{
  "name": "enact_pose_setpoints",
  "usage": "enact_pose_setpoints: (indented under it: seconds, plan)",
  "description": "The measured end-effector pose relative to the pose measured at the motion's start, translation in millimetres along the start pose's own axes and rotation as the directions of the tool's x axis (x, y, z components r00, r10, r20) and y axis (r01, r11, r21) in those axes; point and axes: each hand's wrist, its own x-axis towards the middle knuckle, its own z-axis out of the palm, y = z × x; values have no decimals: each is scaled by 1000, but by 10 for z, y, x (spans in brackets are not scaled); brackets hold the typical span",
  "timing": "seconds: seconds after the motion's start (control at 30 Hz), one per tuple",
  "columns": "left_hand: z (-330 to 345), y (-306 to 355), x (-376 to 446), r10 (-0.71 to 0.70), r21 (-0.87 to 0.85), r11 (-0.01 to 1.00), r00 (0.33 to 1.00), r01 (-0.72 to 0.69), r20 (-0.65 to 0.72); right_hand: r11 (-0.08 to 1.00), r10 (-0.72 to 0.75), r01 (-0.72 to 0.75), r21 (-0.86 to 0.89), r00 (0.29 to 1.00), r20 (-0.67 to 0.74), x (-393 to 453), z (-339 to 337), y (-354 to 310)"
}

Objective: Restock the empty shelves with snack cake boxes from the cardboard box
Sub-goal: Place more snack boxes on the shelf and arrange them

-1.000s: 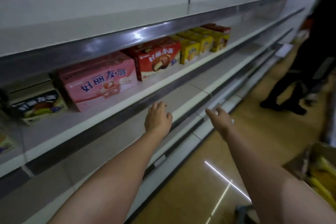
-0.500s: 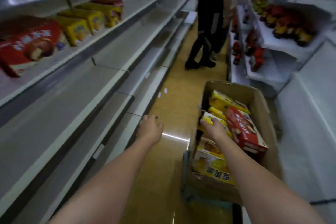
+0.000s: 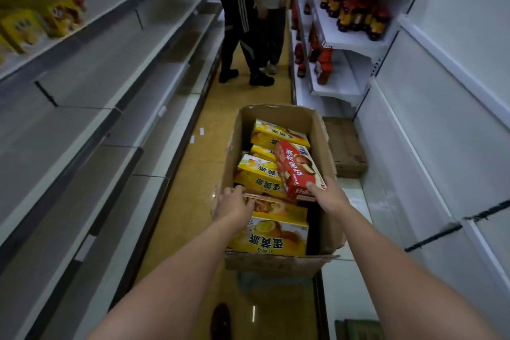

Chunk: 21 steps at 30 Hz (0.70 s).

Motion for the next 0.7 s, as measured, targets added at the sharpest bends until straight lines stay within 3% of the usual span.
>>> enact_pose_setpoints:
  seconds: [0.43, 0.57, 0.7]
  plan:
    - [394, 524, 888, 2, 70, 997, 984, -15, 177, 995, 81, -77, -60, 995, 59, 733, -25, -73]
    - [501, 581, 1177, -9, 6, 1000, 968, 8, 250, 987, 115, -102, -126, 988, 101, 1042, 14, -102]
    - [700, 610, 1480, -71, -142, 982, 948, 120, 309, 977, 156, -132, -167, 978, 138, 1352, 110, -15]
